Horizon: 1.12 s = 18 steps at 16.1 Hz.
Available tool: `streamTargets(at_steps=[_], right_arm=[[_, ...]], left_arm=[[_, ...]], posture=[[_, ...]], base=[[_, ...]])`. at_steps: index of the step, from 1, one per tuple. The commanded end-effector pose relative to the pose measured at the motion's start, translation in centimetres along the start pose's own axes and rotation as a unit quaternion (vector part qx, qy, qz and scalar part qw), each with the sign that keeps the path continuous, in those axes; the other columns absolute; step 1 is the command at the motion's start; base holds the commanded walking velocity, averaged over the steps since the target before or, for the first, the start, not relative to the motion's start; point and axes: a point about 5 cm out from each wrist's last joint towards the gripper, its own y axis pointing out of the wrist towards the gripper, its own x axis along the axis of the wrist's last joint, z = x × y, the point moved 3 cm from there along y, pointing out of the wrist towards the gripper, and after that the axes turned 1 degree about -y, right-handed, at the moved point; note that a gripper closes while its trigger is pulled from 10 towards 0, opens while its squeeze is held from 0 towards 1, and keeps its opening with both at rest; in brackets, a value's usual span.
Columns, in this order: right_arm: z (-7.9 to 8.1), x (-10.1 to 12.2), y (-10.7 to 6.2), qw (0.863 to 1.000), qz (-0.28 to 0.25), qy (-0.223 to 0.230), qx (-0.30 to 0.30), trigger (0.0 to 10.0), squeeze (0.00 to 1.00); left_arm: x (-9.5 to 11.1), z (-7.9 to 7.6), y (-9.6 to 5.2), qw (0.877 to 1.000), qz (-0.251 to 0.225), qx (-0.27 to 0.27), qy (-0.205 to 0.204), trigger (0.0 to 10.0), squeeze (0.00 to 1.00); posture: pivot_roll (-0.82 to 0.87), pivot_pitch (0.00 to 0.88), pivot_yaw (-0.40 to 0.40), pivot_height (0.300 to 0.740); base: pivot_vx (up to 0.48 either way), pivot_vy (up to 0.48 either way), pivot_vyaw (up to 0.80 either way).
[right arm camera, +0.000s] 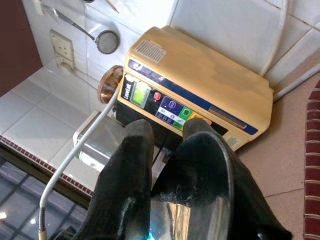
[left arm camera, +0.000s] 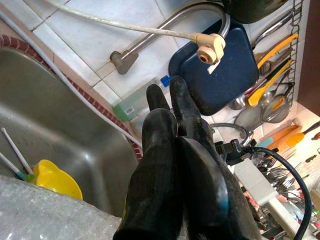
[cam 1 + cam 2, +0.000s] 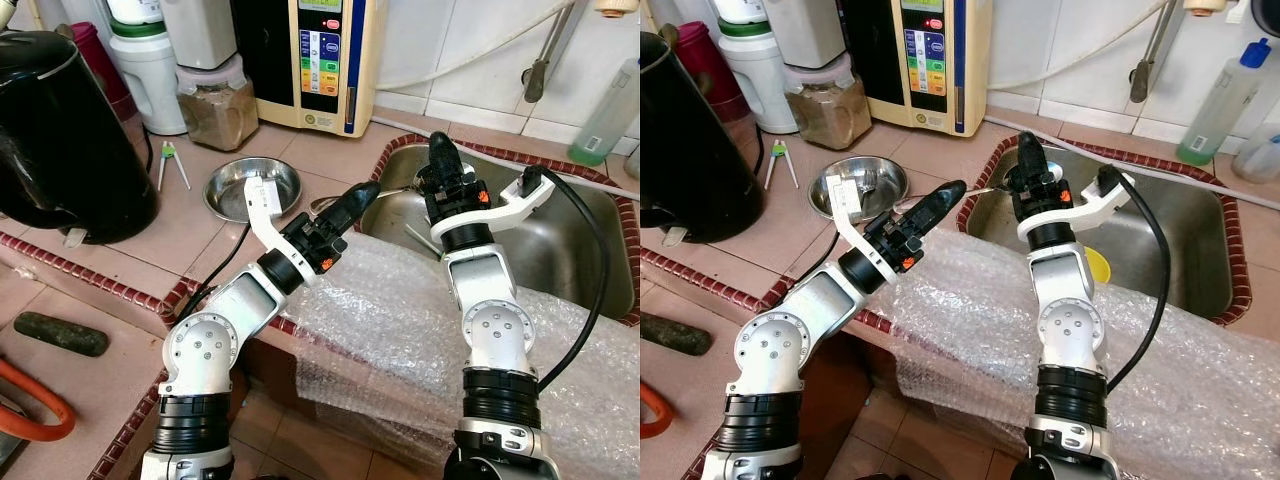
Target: Kitchen organization
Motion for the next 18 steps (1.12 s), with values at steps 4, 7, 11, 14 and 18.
streamTargets(at_steps=[4, 7, 11, 14, 18], right_arm=[[1.1, -0.7, 0.6, 1.000, -0.002, 0.013, 0.011, 0.0, 0.00], [1.1, -1.0, 0.5, 1.000, 0.002, 0.013, 0.012, 0.0, 0.00], [1.0, -1.1, 0.3, 1.000, 0.006, 0.012, 0.010, 0.0, 0.00], [0.8, -1.0, 0.3, 1.000, 0.007, -0.005, 0.002, 0.0, 0.00], [-1.0, 0.2, 1.3, 0.997, 0.000, -0.054, -0.048, 0.0, 0.00]], left_arm=[[-0.1, 0.2, 0.3, 1.000, 0.010, 0.016, 0.017, 0.0, 0.00], [0.3, 0.7, 0.3, 0.999, 0.000, 0.029, 0.023, 0.0, 0.00], [0.4, 1.4, 0.4, 0.998, 0.000, 0.053, 0.032, 10.0, 0.00], [0.0, 2.6, 0.2, 0.994, 0.014, 0.095, 0.047, 10.0, 1.00], [-0.4, 3.3, 0.1, 0.990, 0.033, 0.117, 0.072, 10.0, 1.00]], posture=[[0.04, 0.100, 0.057, 0.740], [0.05, 0.101, 0.058, 0.740], [0.05, 0.105, 0.062, 0.740], [0.04, 0.109, 0.065, 0.740], [0.05, 0.112, 0.070, 0.740]], base=[[0.000, 0.000, 0.00], [0.000, 0.000, 0.00], [0.000, 0.000, 0.00], [0.000, 0.000, 0.00], [0.000, 0.000, 0.00]])
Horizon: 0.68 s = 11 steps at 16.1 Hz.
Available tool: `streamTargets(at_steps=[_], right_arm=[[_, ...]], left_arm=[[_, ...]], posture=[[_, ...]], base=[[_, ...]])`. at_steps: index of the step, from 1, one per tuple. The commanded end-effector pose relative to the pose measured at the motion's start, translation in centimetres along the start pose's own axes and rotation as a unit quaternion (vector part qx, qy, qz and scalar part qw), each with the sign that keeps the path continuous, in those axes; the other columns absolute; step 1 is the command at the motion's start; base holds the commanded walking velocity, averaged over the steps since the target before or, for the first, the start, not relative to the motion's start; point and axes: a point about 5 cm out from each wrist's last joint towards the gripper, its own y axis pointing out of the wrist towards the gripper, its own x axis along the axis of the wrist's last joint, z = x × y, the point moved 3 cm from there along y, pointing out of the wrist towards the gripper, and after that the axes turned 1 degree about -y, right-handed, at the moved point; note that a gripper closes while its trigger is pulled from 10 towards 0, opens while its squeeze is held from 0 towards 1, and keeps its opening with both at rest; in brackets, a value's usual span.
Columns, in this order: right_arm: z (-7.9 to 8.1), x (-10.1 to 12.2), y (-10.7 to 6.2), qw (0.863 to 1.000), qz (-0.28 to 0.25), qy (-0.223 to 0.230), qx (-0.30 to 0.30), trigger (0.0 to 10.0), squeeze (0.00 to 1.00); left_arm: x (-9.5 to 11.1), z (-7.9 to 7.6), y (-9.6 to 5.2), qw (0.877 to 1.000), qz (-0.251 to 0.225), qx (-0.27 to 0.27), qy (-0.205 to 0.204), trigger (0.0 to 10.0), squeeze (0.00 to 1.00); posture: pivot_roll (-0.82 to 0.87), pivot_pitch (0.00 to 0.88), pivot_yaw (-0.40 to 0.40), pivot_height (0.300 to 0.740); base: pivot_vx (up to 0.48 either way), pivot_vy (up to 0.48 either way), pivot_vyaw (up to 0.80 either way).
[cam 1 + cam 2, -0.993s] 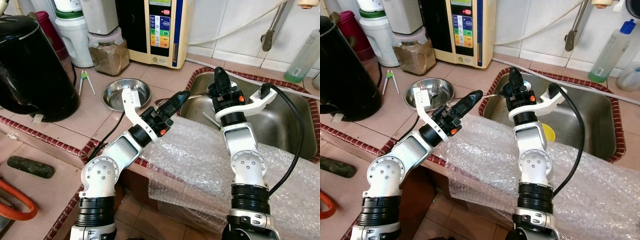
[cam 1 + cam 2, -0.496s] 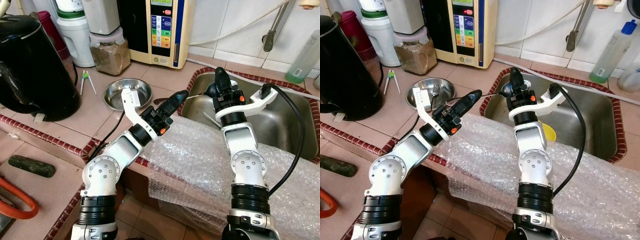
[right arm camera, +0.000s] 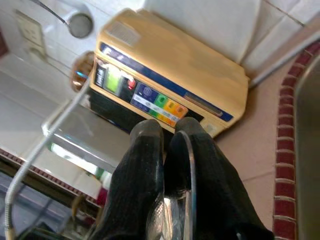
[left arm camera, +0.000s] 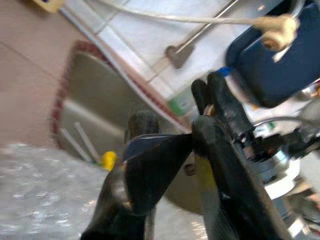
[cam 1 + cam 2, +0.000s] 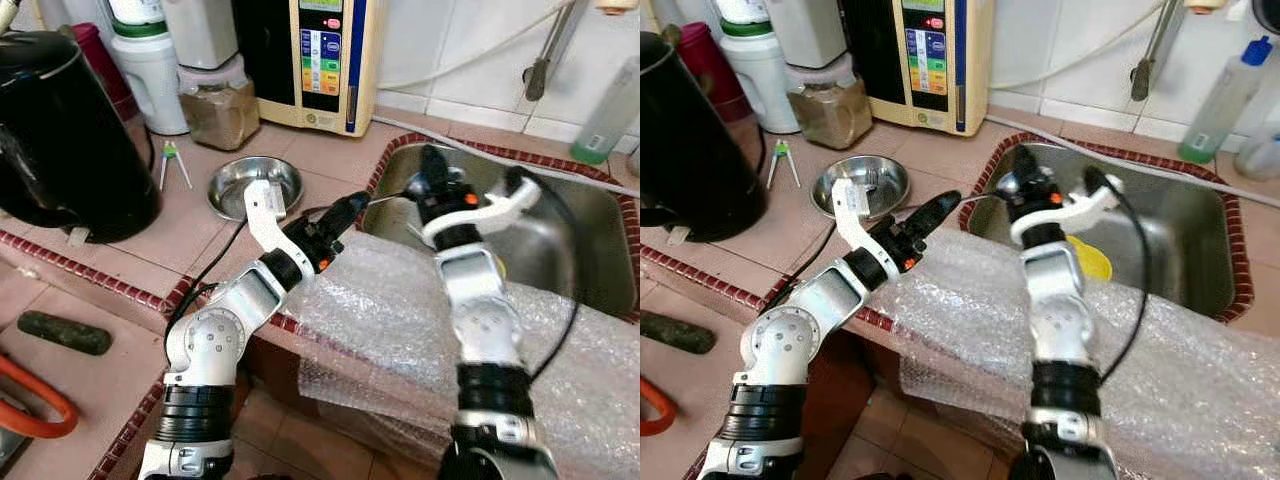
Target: Kitchen organization
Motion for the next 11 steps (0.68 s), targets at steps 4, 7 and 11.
streamTargets(at_steps=[4, 7, 11], right_arm=[[-0.8, 3.7, 2.0, 0.996, -0.046, -0.062, -0.034, 0.0, 0.00], [-2.7, 6.2, 2.4, 0.987, -0.074, -0.112, -0.087, 0.0, 0.00], [-8.2, 9.4, 0.1, 0.945, -0.111, -0.179, -0.249, 0.0, 0.00]], left_arm=[[-1.5, 0.3, 0.2, 0.997, 0.049, 0.019, 0.054, 10.0, 1.00], [-1.7, 0.7, -0.2, 0.995, 0.055, 0.027, 0.074, 10.0, 1.00], [-2.3, 1.2, -0.7, 0.990, 0.071, 0.028, 0.122, 10.0, 1.00]], posture=[[0.05, 0.113, 0.068, 0.740], [0.06, 0.114, 0.058, 0.740], [0.06, 0.112, 0.054, 0.740]], base=[[0.000, 0.000, 0.00], [0.000, 0.000, 0.00], [0.000, 0.000, 0.00]])
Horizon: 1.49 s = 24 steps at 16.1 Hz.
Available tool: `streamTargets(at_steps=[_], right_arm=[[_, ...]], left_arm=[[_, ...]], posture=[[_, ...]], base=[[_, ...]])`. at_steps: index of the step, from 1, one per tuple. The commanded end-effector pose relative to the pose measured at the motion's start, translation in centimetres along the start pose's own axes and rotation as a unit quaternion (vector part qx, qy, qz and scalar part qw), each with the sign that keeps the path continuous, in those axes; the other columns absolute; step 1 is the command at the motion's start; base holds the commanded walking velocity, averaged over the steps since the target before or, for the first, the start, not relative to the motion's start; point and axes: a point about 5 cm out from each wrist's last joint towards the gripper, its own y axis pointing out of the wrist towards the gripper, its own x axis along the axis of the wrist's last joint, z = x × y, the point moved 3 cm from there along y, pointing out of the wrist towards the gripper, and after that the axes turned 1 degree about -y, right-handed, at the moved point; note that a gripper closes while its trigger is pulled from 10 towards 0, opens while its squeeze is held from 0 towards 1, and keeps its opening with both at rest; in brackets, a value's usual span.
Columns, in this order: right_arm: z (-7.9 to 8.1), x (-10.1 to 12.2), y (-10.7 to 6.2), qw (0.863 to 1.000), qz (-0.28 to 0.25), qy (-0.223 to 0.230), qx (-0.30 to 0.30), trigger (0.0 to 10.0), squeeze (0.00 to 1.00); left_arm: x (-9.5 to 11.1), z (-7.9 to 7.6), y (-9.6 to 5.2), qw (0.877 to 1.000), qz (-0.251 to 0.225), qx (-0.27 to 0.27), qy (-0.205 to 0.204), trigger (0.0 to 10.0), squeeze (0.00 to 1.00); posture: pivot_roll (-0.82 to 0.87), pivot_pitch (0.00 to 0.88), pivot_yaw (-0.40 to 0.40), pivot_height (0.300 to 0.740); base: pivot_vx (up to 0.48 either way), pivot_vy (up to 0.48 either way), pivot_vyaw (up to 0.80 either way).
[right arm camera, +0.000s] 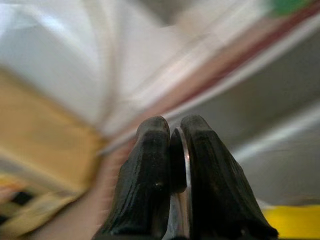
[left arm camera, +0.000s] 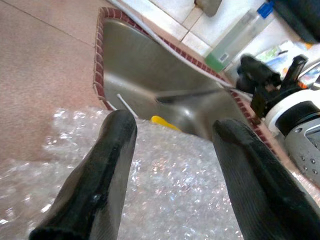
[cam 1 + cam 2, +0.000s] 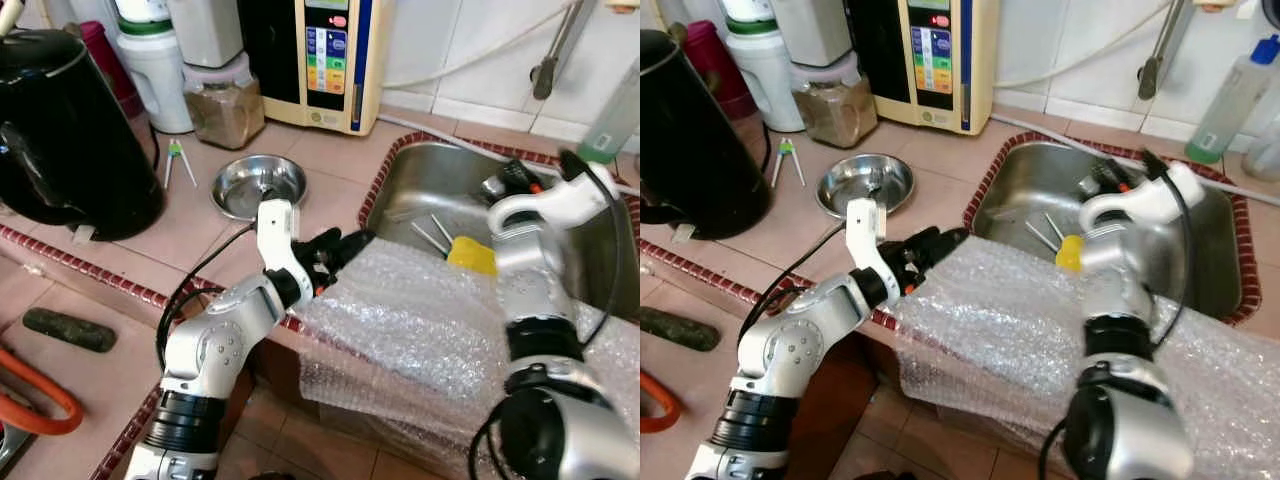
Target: Kitchen organization
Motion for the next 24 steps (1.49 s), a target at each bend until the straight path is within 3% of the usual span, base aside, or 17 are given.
streamTargets(at_steps=[1, 3, 4, 5, 6, 7, 10, 17, 19, 21, 23, 24], right_arm=[[-1.5, 0.7, 0.0, 0.999, -0.018, -0.031, -0.040, 0.0, 0.00], [-2.1, 1.4, 0.1, 0.996, -0.031, -0.072, -0.051, 0.0, 0.00], [-2.5, 1.4, 0.2, 0.994, -0.029, -0.086, -0.064, 1.1, 0.00], [-2.9, 1.3, 0.3, 0.993, -0.026, -0.087, -0.075, 10.0, 0.00], [-3.2, 1.1, 0.3, 0.993, -0.023, -0.086, -0.084, 10.0, 0.00], [-3.5, 1.0, 0.3, 0.990, -0.021, -0.106, -0.091, 10.0, 1.00], [-4.0, 0.6, 0.2, 0.984, -0.014, -0.138, -0.110, 10.0, 1.00], [-2.2, -0.3, 0.2, 0.987, -0.013, -0.149, -0.055, 10.0, 1.00], [0.3, -1.5, -0.1, 0.990, 0.004, -0.137, 0.021, 10.0, 1.00], [2.6, -3.0, -1.5, 0.984, 0.015, -0.141, 0.110, 10.0, 1.00], [3.5, -3.5, -2.8, 0.978, 0.014, -0.140, 0.151, 10.0, 1.00], [4.2, -3.8, -4.2, 0.974, 0.016, -0.130, 0.185, 10.0, 1.00]], left_arm=[[-0.1, -0.6, 0.0, 1.000, 0.002, -0.011, 0.020, 10.0, 1.00], [-0.2, -0.8, 0.2, 0.999, 0.007, -0.018, 0.033, 10.0, 1.00], [-0.4, -0.8, 0.2, 0.999, 0.008, -0.016, 0.041, 10.0, 1.00], [-0.5, -0.8, 0.2, 0.999, 0.008, -0.016, 0.045, 10.0, 1.00], [-0.5, -0.8, 0.3, 0.999, 0.008, -0.016, 0.047, 10.0, 1.00], [-0.5, -0.7, 0.3, 0.998, 0.006, -0.014, 0.057, 10.0, 1.00], [-0.6, -0.7, 0.4, 0.999, 0.004, -0.010, 0.052, 10.0, 1.00], [-0.2, 0.1, 0.4, 0.997, -0.008, 0.013, 0.076, 10.0, 1.00], [0.6, 1.1, 0.4, 0.993, -0.024, 0.046, 0.102, 10.0, 1.00], [1.6, 2.1, 0.1, 0.983, -0.055, 0.081, 0.153, 10.0, 1.00], [2.1, 2.7, -0.2, 0.975, -0.076, 0.103, 0.183, 10.0, 1.00], [2.7, 3.5, -0.6, 0.963, -0.096, 0.131, 0.215, 10.0, 1.00]], posture=[[0.06, 0.110, 0.054, 0.740], [0.07, 0.109, 0.055, 0.740], [0.07, 0.109, 0.055, 0.740], [0.07, 0.109, 0.055, 0.740], [0.05, 0.100, 0.054, 0.740], [0.05, 0.100, 0.054, 0.740], [0.06, 0.098, 0.052, 0.740], [0.06, 0.093, 0.055, 0.740], [0.06, 0.093, 0.055, 0.740], [0.05, 0.087, 0.048, 0.740], [0.05, 0.085, 0.045, 0.740], [0.05, 0.085, 0.045, 0.740]], base=[[0.000, 0.000, 0.00], [0.000, 0.000, 0.00], [0.000, 0.000, 0.00], [0.000, 0.000, 0.00], [0.000, 0.000, 0.00], [0.000, 0.000, 0.00], [0.000, 0.000, 0.00], [0.000, 0.000, 0.00], [0.000, 0.000, 0.00], [0.000, 0.000, 0.00], [0.000, 0.000, 0.00], [0.000, 0.000, 0.00]])
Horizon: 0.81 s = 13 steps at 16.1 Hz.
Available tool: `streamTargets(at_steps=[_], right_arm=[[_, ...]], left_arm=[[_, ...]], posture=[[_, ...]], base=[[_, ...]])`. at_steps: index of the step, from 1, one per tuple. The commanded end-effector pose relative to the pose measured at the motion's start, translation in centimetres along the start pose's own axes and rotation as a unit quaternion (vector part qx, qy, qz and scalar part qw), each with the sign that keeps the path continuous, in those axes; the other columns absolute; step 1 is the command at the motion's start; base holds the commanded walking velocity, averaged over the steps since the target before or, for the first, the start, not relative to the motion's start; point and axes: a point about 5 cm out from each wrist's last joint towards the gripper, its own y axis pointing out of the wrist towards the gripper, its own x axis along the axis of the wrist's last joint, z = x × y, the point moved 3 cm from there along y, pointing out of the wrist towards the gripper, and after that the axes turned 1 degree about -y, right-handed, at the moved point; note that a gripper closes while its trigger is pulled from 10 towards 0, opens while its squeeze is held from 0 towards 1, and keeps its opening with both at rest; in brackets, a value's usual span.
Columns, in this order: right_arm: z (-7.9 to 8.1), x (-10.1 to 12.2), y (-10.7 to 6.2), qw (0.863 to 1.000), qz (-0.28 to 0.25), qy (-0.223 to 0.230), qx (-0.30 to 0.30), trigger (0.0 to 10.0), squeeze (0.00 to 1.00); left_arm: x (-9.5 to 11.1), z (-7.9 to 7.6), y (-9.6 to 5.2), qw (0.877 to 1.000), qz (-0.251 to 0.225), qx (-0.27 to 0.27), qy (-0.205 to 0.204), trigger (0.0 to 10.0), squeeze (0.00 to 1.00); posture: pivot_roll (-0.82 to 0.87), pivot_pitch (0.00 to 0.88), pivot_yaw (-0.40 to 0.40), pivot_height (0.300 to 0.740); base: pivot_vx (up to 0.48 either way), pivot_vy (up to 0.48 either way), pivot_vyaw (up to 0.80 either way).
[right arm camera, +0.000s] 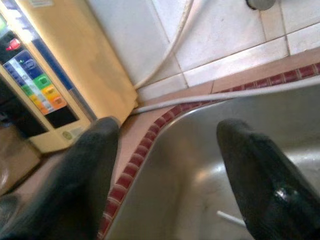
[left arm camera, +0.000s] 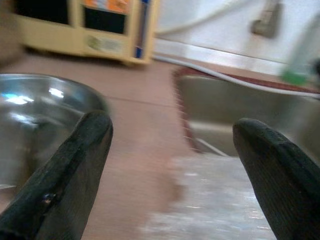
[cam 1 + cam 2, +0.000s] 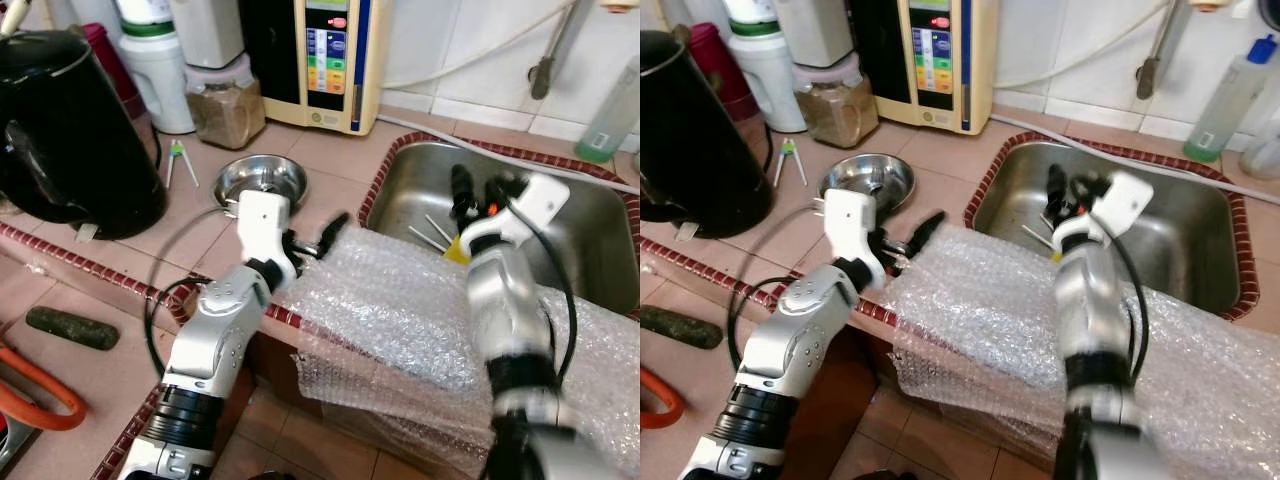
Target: Kitchen organization
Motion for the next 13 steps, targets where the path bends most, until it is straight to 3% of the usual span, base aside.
streamTargets(at_steps=[1, 2, 4, 6, 10, 11, 12, 13], right_arm=[[1.4, 0.8, -0.3, 0.999, -0.008, 0.003, 0.037, 10.0, 1.00], [2.5, 0.6, -1.3, 0.998, 0.000, -0.002, 0.070, 10.0, 1.00], [3.5, 0.3, -2.6, 0.995, 0.014, -0.027, 0.097, 10.0, 1.00], [4.8, 0.2, -4.4, 0.990, 0.029, -0.038, 0.131, 10.0, 1.00], [8.2, 0.5, -6.7, 0.973, 0.054, -0.031, 0.223, 10.0, 1.00], [8.9, 0.1, -7.6, 0.965, 0.073, -0.046, 0.249, 10.0, 1.00], [9.1, -0.4, -8.0, 0.961, 0.091, -0.050, 0.256, 10.0, 1.00], [9.3, -1.0, -8.6, 0.955, 0.115, -0.047, 0.268, 10.0, 0.94]], left_arm=[[0.4, 0.8, 0.0, 0.999, -0.018, 0.028, 0.018, 10.0, 1.00], [1.2, 1.8, 0.0, 0.997, -0.043, 0.057, 0.025, 10.0, 1.00], [1.2, 3.0, -0.1, 0.994, -0.046, 0.091, 0.038, 10.0, 1.00], [0.8, 5.3, -0.3, 0.987, -0.042, 0.155, 0.020, 10.0, 1.00], [-0.6, 6.3, -0.2, 0.983, -0.015, 0.183, 0.007, 10.0, 1.00], [-0.9, 6.0, 0.1, 0.984, -0.009, 0.177, 0.004, 10.0, 0.73], [-1.2, 5.8, 0.2, 0.985, -0.002, 0.173, 0.000, 10.0, 0.00], [-1.6, 5.6, 0.4, 0.986, 0.005, 0.167, -0.002, 10.0, 0.00]], posture=[[0.04, 0.084, 0.046, 0.740], [0.04, 0.084, 0.046, 0.740], [0.03, 0.086, 0.050, 0.740], [0.02, 0.090, 0.052, 0.740], [0.01, 0.093, 0.057, 0.740], [0.01, 0.093, 0.057, 0.740], [0.01, 0.093, 0.057, 0.740], [0.00, 0.094, 0.058, 0.740]], base=[[0.000, 0.000, 0.00], [0.000, 0.000, 0.00], [0.000, 0.000, 0.00], [0.000, 0.000, 0.00], [0.000, 0.000, 0.00], [0.000, 0.000, 0.00], [0.000, 0.000, 0.00], [0.000, 0.000, 0.00]])
